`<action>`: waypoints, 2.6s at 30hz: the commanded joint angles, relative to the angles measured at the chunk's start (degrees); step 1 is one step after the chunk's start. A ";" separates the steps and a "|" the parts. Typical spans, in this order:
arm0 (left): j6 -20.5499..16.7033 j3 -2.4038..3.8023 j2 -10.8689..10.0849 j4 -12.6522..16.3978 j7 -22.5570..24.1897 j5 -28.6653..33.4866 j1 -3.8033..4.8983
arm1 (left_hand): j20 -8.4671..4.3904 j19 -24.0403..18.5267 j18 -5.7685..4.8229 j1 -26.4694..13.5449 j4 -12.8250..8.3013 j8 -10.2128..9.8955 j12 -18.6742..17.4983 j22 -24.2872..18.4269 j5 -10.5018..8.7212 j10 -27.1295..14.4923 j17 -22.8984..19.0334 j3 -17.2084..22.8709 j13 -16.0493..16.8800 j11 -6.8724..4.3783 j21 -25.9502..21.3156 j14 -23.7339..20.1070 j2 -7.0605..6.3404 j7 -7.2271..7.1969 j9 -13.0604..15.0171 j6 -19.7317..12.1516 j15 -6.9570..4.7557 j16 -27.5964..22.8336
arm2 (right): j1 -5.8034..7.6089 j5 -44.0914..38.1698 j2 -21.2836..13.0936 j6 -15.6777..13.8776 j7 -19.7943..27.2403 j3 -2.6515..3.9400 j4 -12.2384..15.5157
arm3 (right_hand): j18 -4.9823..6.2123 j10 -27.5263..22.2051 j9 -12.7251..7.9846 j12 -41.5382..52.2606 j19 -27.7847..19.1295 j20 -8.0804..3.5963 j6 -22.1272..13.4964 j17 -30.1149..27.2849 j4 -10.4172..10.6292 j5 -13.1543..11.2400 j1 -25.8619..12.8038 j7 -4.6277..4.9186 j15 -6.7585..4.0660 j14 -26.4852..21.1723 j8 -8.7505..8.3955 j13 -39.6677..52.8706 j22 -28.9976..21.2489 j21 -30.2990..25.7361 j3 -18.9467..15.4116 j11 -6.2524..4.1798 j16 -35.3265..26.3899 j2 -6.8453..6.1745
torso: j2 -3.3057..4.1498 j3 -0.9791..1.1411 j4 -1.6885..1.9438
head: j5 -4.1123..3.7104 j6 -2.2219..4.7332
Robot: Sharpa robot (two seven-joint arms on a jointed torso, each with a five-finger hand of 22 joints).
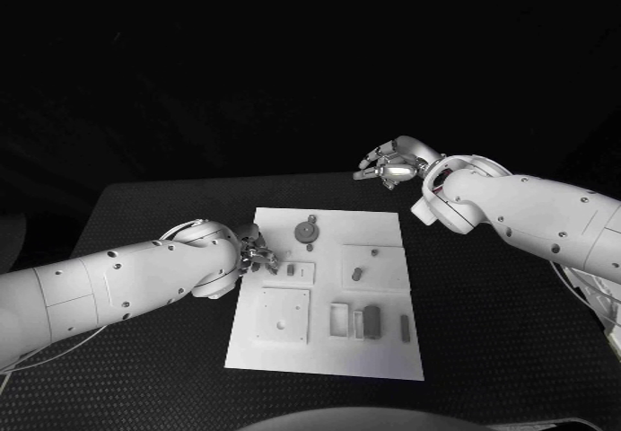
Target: Assemble the parts on the task board
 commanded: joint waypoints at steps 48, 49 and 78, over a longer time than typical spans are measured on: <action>2.51 -0.12 1.21 -0.37 0.23 -2.39 -0.32 | -1.02 2.38 1.12 -0.03 -2.55 6.47 1.01 1.10 6.57 2.54 0.96 1.98 0.08 -1.73 1.04 3.37 -0.99 -1.56 12.08 2.89 -3.12 0.62 | -0.01 -0.04 -0.02 0.58 0.25 0.03 0.10 | 0.85 -0.36 -0.08 0.30 -0.06 0.04 0.04 -0.16 0.32 0.18 -0.44 0.36 0.08 -0.52 -0.22 -0.18 0.72 -0.38 0.00 0.05 0.38 0.17 | 0.02 0.04 -0.04 | 0.17 -0.18; 2.64 -0.12 1.29 -0.37 0.17 -2.68 -0.32 | -1.03 2.45 1.14 0.00 -2.60 6.48 1.05 1.10 6.82 2.62 1.01 2.01 0.09 -1.76 1.09 3.44 -1.08 -1.59 12.14 2.97 -3.14 0.65 | -0.01 -0.04 -0.02 0.56 0.24 0.03 0.11 | 0.85 -0.36 -0.08 0.30 -0.06 0.04 0.04 -0.16 0.32 0.18 -0.44 0.36 0.08 -0.53 -0.22 -0.18 0.72 -0.38 0.00 0.05 0.38 0.17 | 0.02 0.05 -0.05 | 0.19 -0.18; 5.92 -0.12 3.16 0.08 0.15 -8.27 -0.34 | -0.95 2.83 1.17 0.03 -2.77 6.46 1.66 1.16 9.44 2.95 1.58 2.13 0.33 -2.01 1.71 3.85 -1.52 -1.84 12.70 3.62 -3.30 0.87 | -0.01 -0.04 -0.05 0.71 0.23 0.03 0.15 | 0.85 -0.38 -0.09 0.32 -0.07 0.04 0.03 -0.20 0.34 0.18 -0.47 0.36 0.09 -0.55 -0.21 -0.23 0.72 -0.39 -0.01 0.05 0.39 0.15 | 0.01 -0.04 0.04 | -0.05 -0.25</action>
